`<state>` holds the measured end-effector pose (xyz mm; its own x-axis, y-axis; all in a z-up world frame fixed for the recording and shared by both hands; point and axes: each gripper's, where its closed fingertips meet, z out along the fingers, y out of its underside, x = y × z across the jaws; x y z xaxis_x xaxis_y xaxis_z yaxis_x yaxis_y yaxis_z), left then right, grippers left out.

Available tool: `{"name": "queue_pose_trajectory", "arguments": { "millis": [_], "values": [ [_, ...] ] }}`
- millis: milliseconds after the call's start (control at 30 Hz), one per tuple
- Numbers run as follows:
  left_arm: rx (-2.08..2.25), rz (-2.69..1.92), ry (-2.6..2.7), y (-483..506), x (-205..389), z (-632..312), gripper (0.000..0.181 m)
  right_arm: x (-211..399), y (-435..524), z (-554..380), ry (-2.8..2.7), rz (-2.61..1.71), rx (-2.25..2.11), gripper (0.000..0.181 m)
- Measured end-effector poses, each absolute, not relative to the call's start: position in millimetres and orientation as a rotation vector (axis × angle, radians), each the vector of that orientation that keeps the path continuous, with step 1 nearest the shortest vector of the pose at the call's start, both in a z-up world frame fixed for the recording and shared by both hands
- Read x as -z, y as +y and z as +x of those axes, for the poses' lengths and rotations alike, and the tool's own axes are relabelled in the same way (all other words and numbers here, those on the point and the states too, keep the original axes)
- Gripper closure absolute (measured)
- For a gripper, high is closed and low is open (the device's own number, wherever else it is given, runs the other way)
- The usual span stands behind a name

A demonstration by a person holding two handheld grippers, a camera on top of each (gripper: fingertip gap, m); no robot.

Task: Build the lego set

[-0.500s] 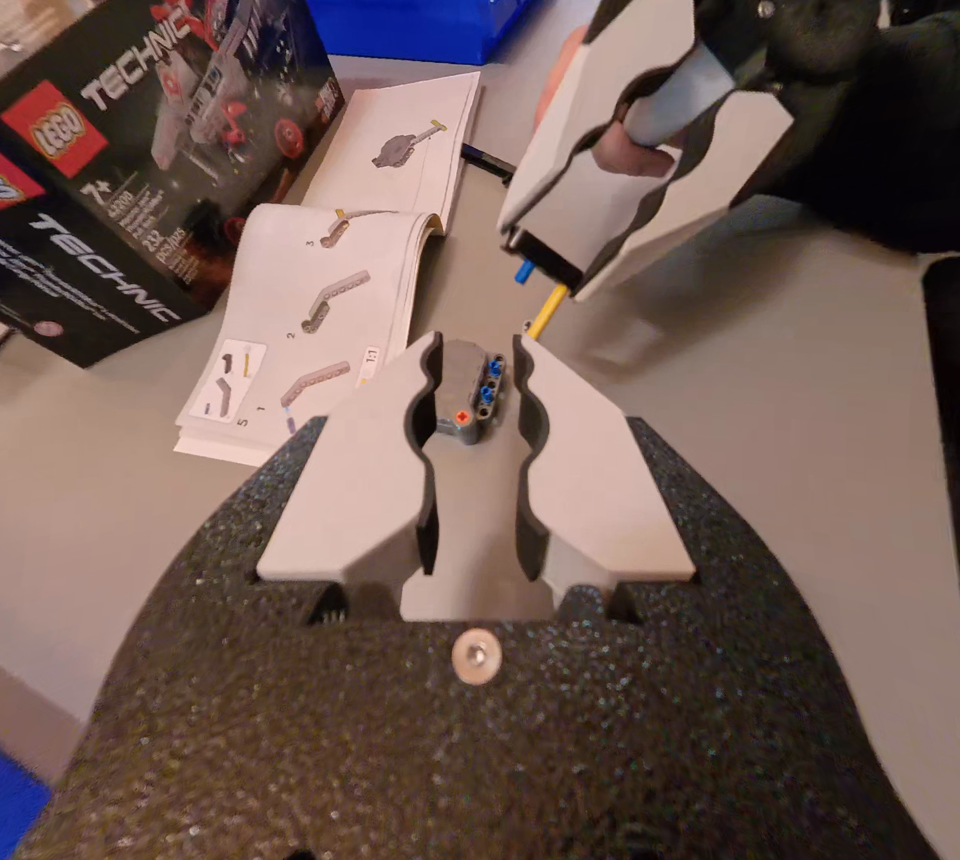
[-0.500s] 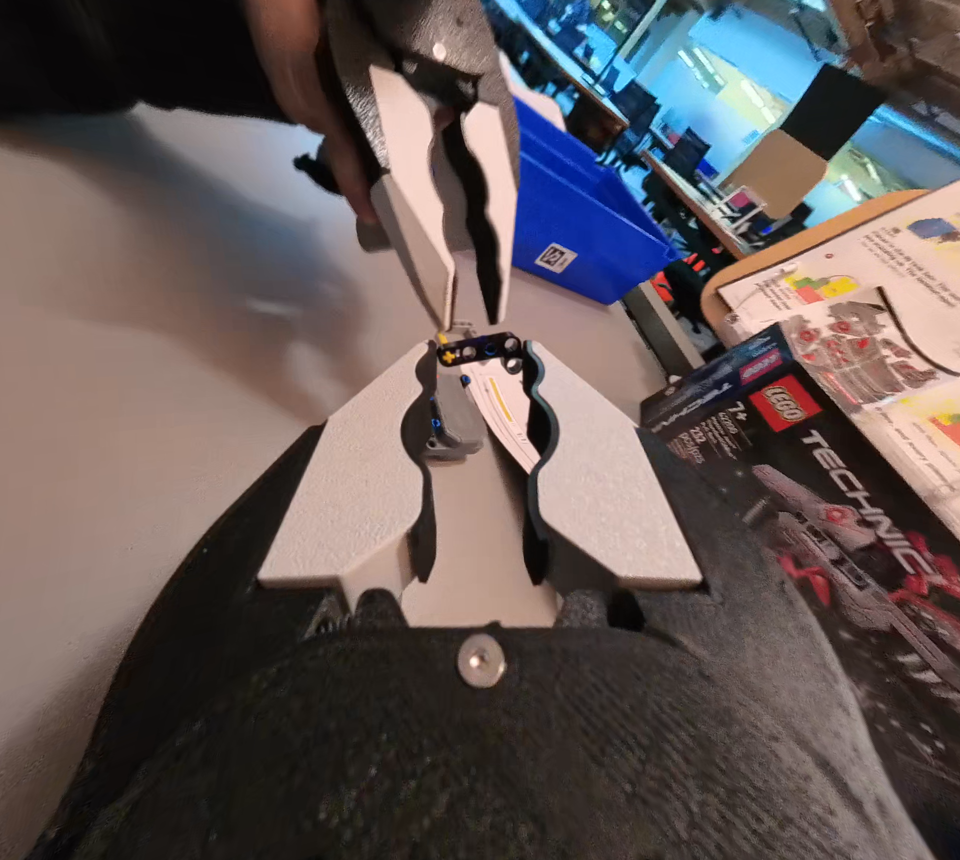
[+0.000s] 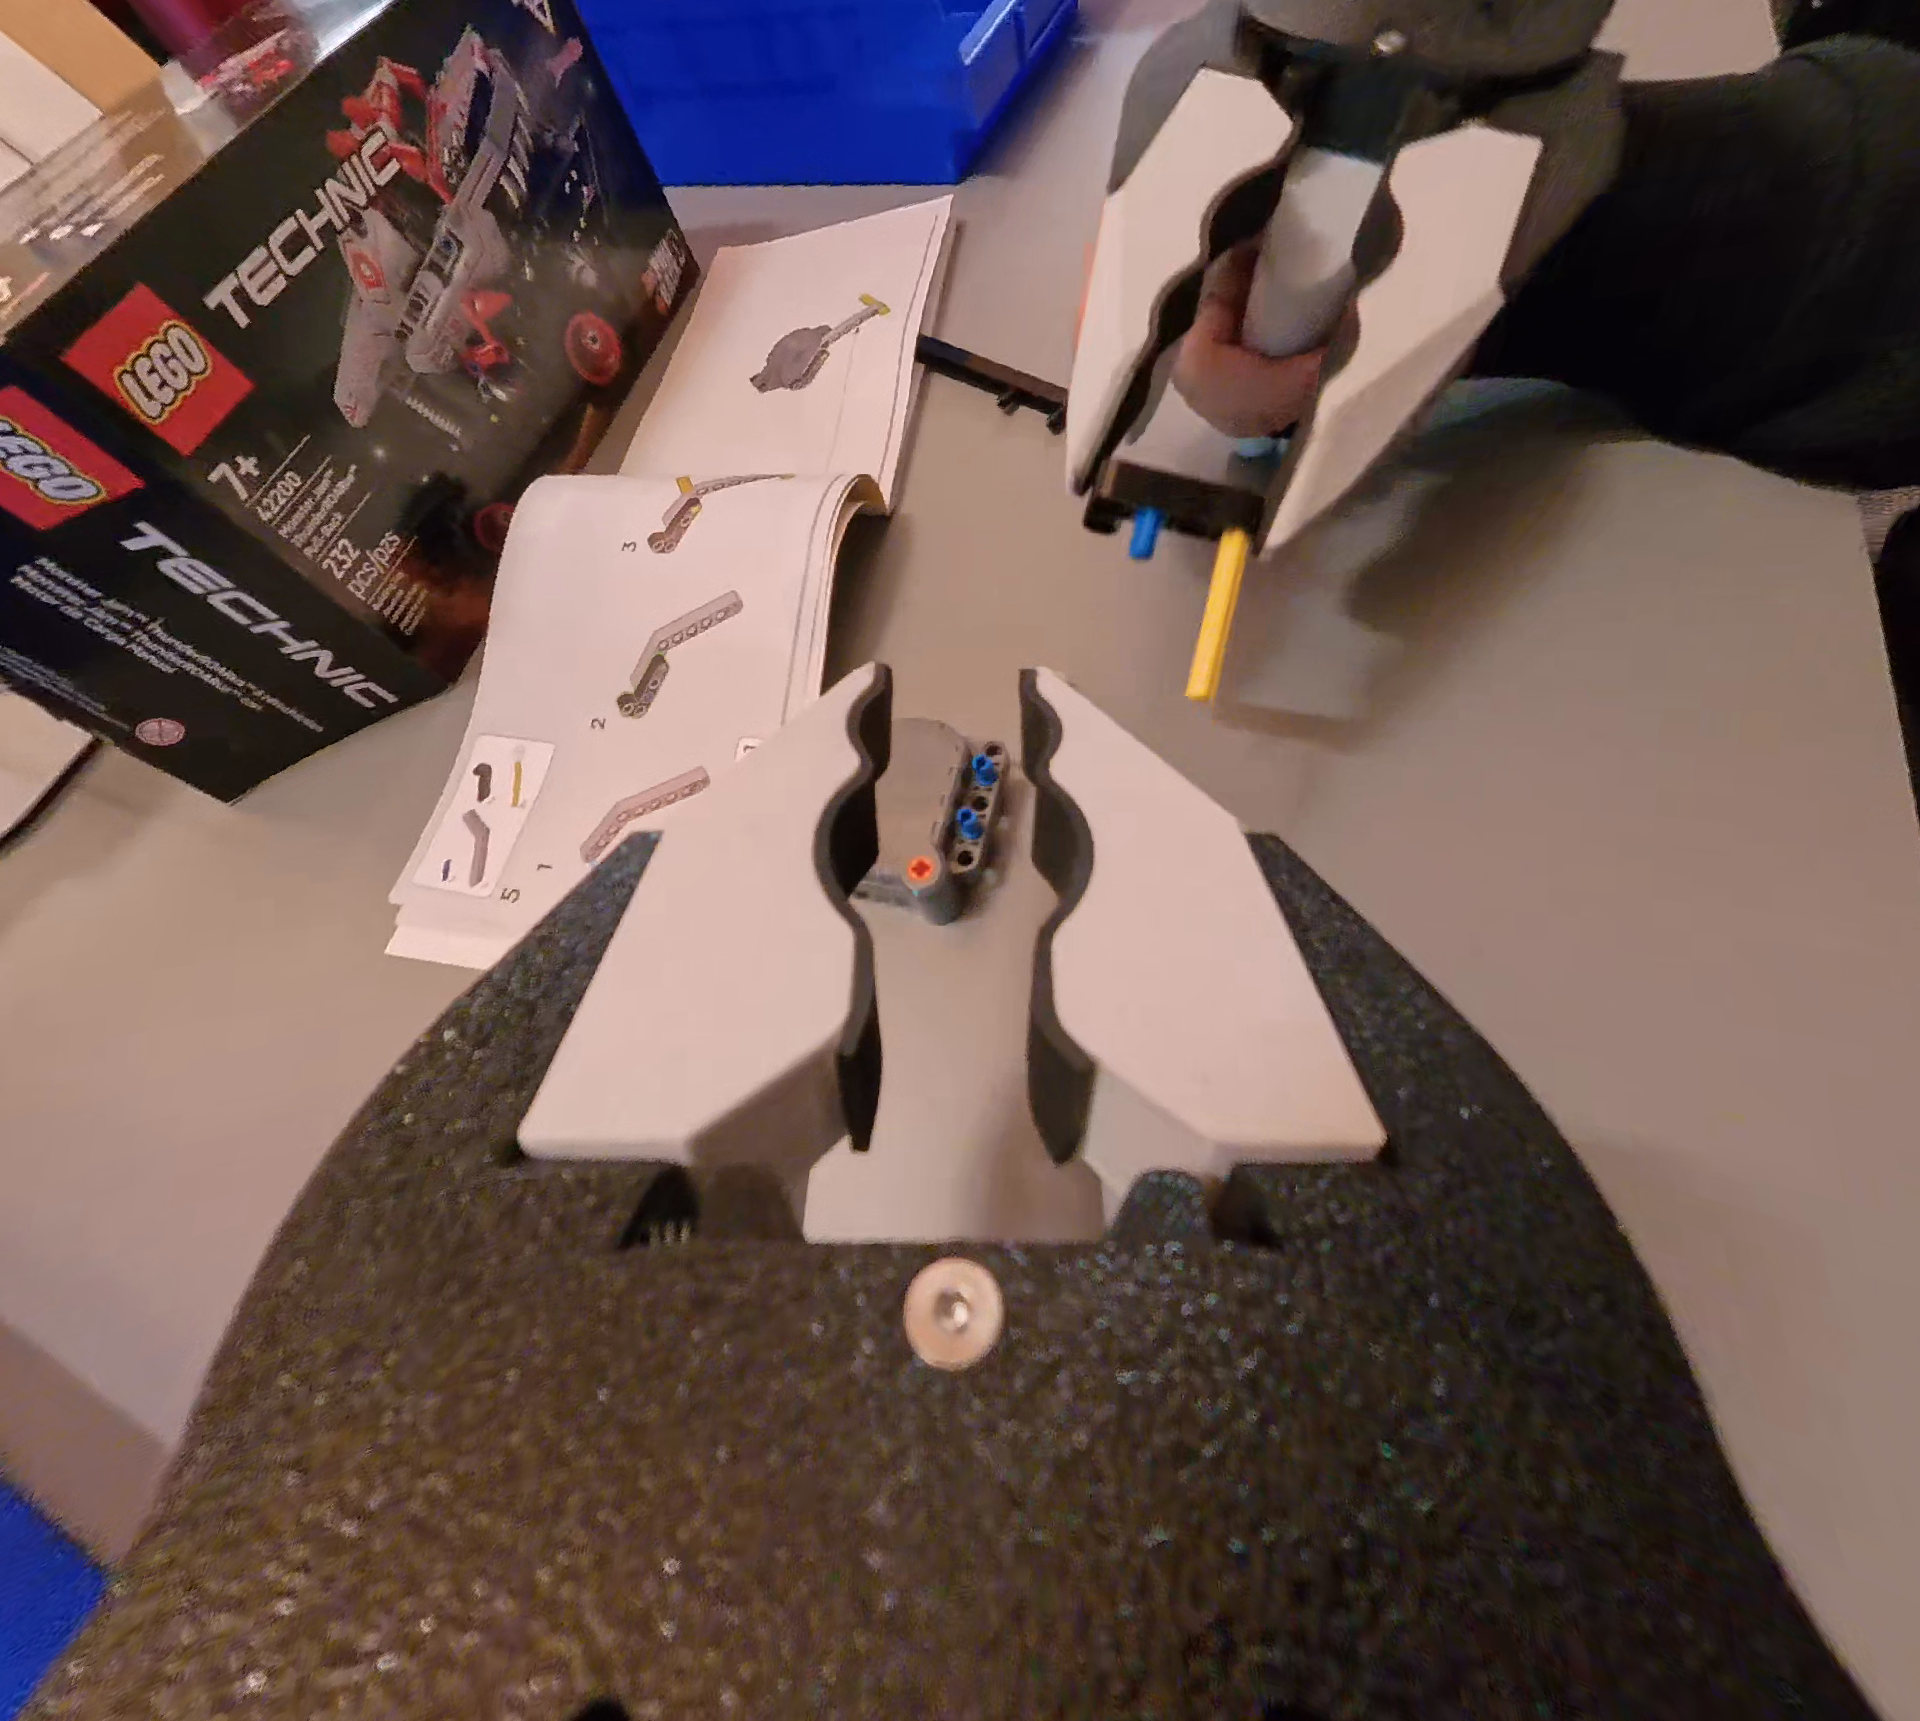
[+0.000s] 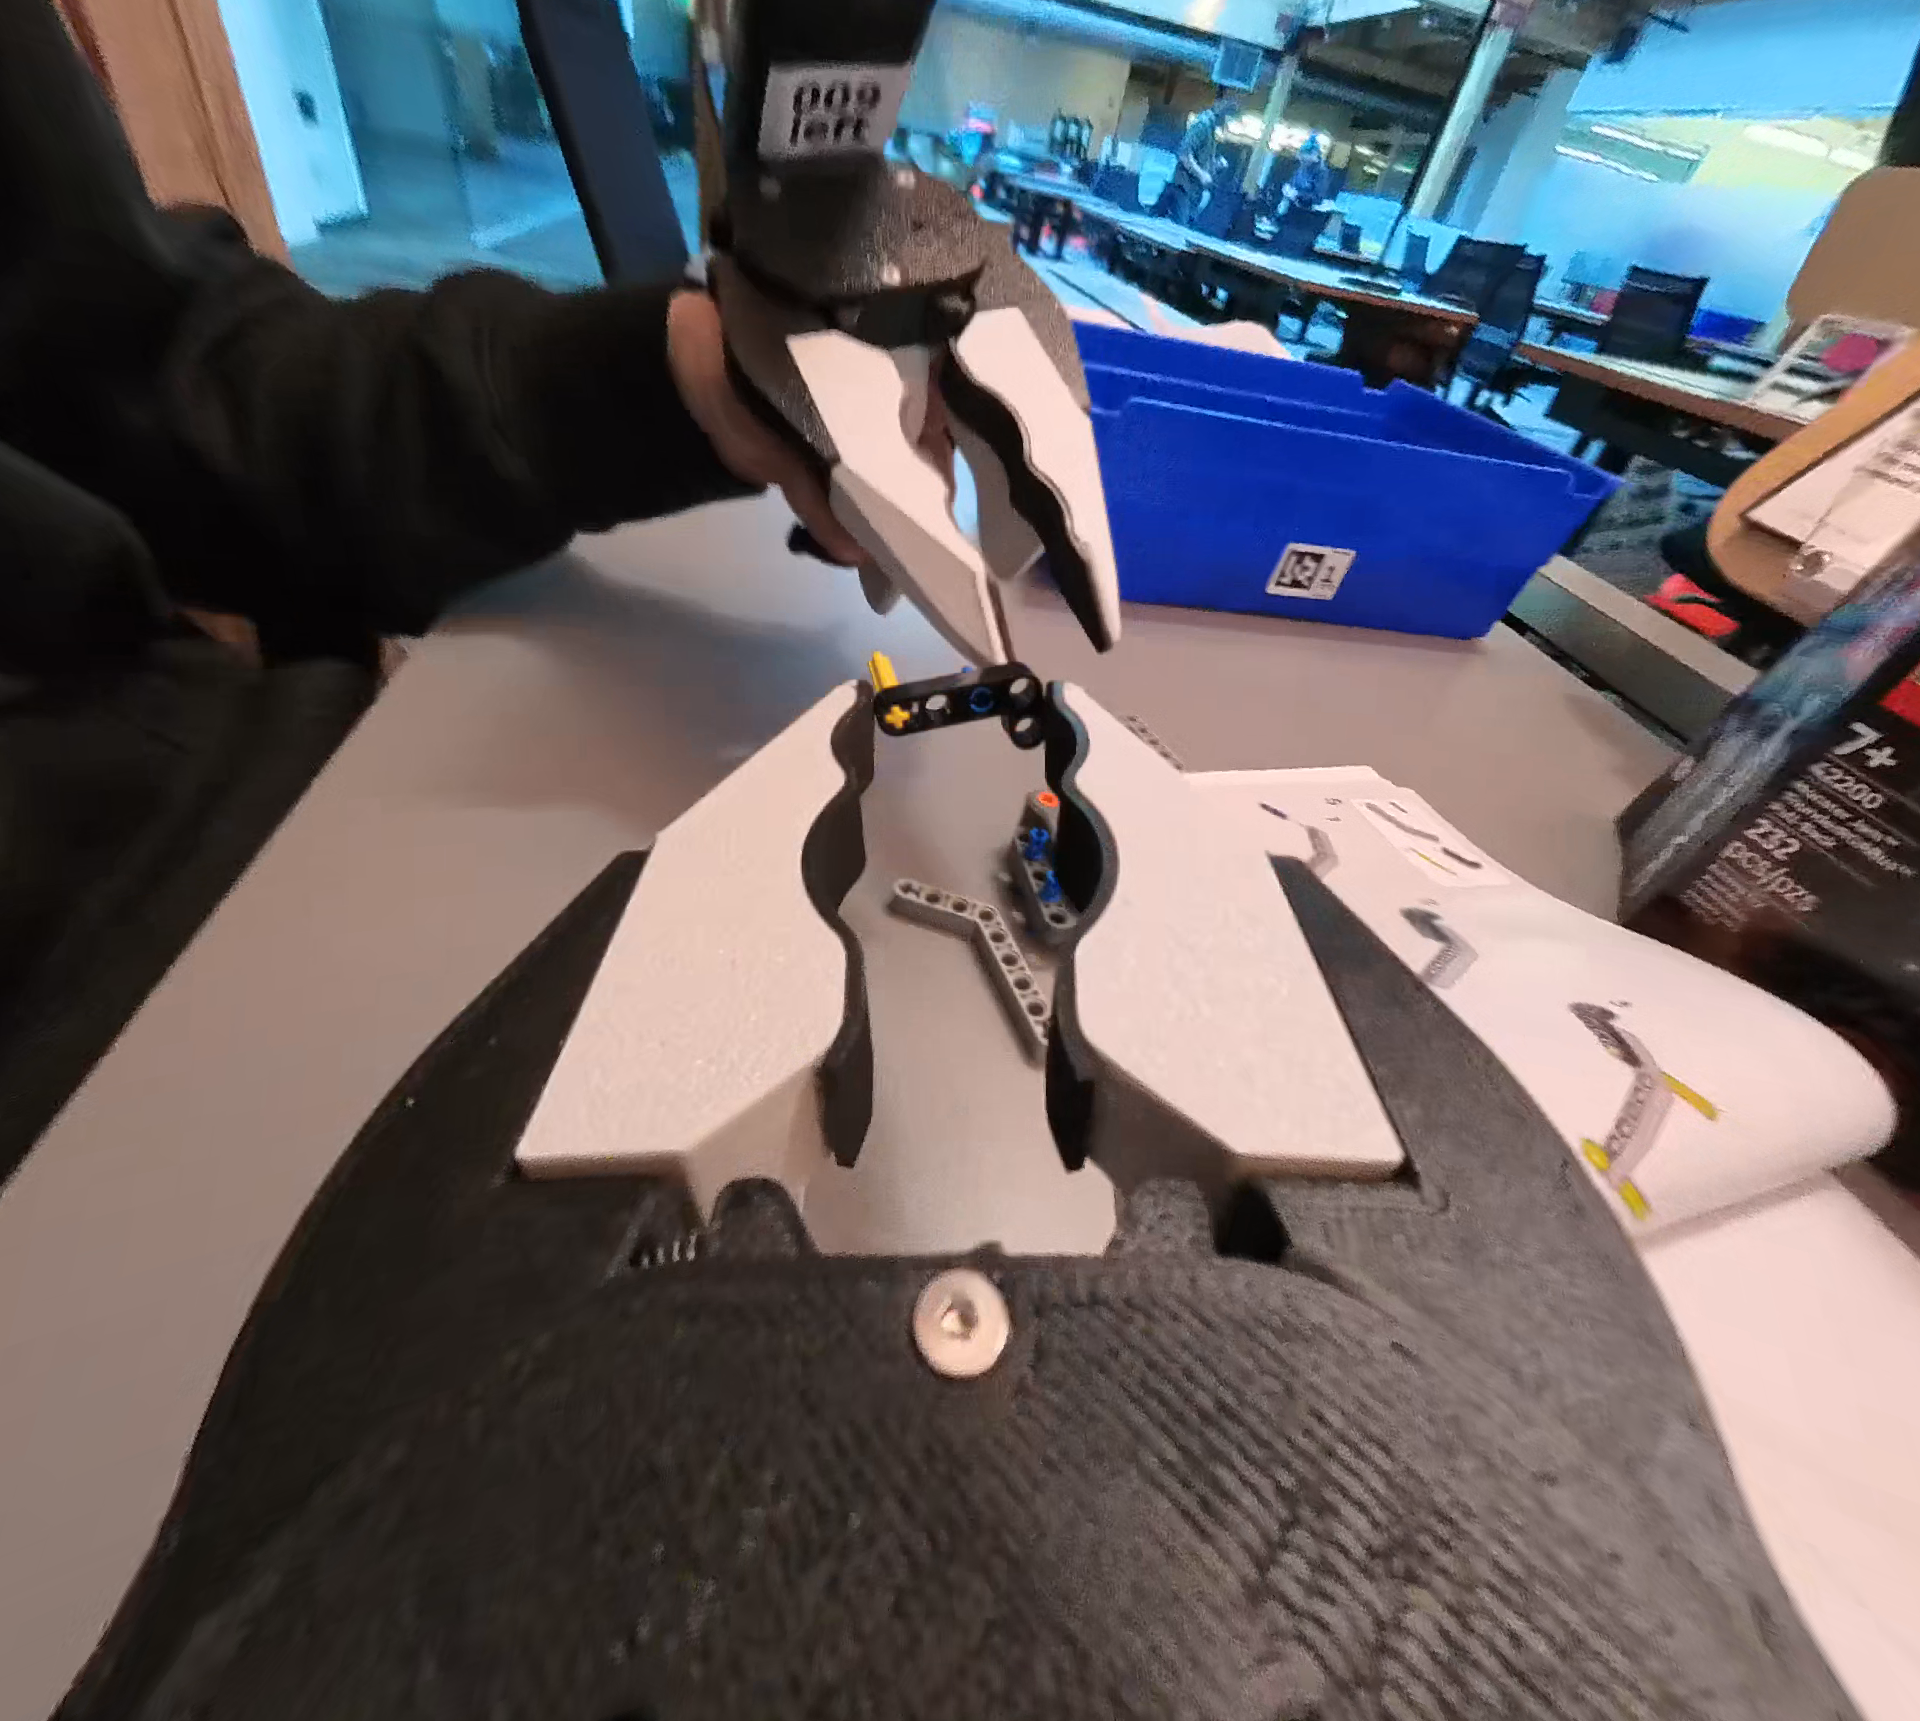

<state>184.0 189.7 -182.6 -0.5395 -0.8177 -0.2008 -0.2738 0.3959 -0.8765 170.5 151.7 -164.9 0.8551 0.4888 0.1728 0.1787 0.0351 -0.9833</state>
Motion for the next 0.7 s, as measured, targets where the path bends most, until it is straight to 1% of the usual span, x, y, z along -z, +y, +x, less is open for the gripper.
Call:
{"name": "queue_pose_trajectory", "arguments": {
  "millis": [67,167,267,433,600,667,700],
  "values": [
    [1.089,-0.875,2.031,185,184,180,0.157,161,152,175,-0.504,-1.53,-0.285,0.151],
    [0.999,-0.858,1.997,188,176,178,0.159,170,159,182,-0.546,-1.582,-0.099,0.151],
    [0.966,-1.008,1.94,193,169,184,0.166,188,169,185,-0.629,-1.665,0.106,0.151],
    [0.998,-1.212,1.997,183,191,191,0.162,189,178,179,-0.698,-1.656,0.265,0.151],
    [1.15,-1.32,2.011,171,190,192,0.162,204,180,178,-0.808,-1.694,0.401,0.151],
    [1.129,-1.375,2.037,172,194,191,0.16,200,181,175,-0.823,-1.666,0.436,0.151],
    [1.104,-1.395,2.037,175,196,191,0.162,196,182,175,-0.823,-1.649,0.455,0.151]
  ]
}}
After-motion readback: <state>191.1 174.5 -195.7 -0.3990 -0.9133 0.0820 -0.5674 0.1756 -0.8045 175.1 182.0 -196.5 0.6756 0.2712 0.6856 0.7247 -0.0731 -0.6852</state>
